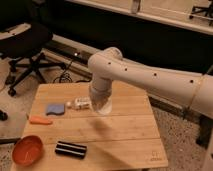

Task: Pick up the ceramic cup

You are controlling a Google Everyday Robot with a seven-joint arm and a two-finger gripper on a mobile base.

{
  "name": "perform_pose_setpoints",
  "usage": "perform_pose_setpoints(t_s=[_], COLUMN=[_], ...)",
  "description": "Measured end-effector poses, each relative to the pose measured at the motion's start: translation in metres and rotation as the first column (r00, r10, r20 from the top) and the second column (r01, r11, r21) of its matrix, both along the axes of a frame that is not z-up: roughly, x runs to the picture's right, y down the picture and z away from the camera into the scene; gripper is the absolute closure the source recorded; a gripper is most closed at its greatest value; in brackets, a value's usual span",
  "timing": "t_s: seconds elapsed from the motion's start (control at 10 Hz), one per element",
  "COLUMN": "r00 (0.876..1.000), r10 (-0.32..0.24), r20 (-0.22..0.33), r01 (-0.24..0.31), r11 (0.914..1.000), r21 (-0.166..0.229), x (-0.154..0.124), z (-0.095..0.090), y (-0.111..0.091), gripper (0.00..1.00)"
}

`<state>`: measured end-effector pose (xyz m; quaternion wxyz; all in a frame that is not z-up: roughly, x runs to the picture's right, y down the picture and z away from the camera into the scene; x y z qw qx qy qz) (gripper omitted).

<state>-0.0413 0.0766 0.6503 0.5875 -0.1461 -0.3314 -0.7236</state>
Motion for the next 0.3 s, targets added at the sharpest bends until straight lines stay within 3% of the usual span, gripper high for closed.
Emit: perform_pose_setpoints(t_s=[0.2, 0.3], r00=[0.998, 0.997], r10=[-0.025, -0.029], r20=[0.058, 0.067], r01=[0.024, 0.028], r11=[0.9995, 0.9994], r21=[0.018, 0.019], x=[-0.003, -0.003], z=[-0.035, -0.038], y=[0.002, 0.003], gripper=[1.0, 1.0])
